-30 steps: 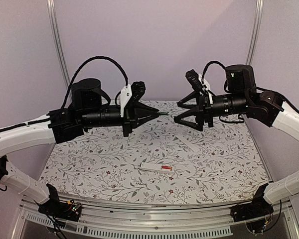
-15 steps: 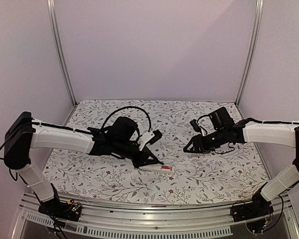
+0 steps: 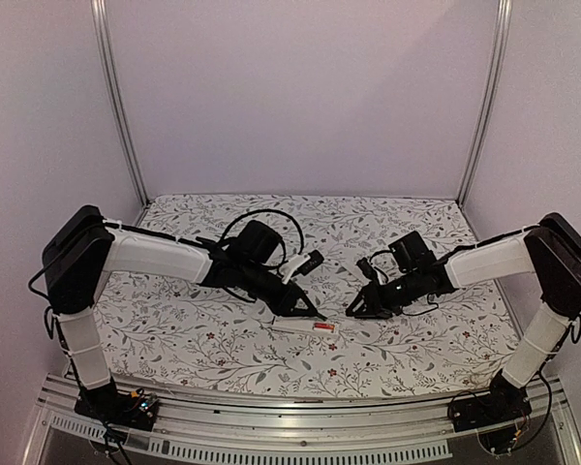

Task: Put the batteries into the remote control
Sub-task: Place the battery in the battery compartment.

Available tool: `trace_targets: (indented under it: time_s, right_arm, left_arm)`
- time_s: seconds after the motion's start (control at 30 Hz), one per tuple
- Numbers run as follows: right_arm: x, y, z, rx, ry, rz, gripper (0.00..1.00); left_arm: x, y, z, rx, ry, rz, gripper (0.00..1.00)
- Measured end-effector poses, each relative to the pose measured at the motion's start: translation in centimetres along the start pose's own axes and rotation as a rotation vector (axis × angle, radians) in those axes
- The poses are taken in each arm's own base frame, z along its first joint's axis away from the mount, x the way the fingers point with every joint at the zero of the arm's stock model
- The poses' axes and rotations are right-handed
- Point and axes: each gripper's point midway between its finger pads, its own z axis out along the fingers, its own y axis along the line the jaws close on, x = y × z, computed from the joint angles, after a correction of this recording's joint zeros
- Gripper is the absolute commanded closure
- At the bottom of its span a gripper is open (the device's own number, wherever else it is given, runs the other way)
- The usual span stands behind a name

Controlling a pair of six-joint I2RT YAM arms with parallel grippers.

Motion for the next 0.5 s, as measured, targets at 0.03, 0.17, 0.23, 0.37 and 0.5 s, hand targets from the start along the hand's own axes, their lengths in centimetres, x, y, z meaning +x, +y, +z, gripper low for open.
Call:
trace_targets:
  time_s: [0.03, 0.17, 0.23, 0.37, 0.5]
  right_arm:
    - [0.2, 0.0, 0.3, -0.008, 0.009, 0.006, 0.69]
    - [1.0, 0.5, 1.1, -0.034, 0.038, 0.009, 0.72]
    - [1.4, 1.0, 1.4, -0.048, 0.048, 0.005, 0.73]
    - [2.0, 1.3, 1.8, -0.067, 0.057, 0.011, 0.74]
    - [2.0, 1.2, 2.1, -0.072, 0.06, 0.024, 0.75]
  left_arm:
    - [0.0, 0.0, 0.2, 0.006, 0.004, -0.002, 1.0]
    - [0.7, 0.4, 0.8, 0.009, 0.036, -0.024, 1.0]
    - [1.3, 0.7, 1.1, 0.005, 0.056, -0.04, 1.0]
    - [2.2, 1.2, 1.6, -0.004, 0.084, -0.067, 1.0]
    - [2.3, 1.7, 2.1, -0.01, 0.095, -0.086, 1.0]
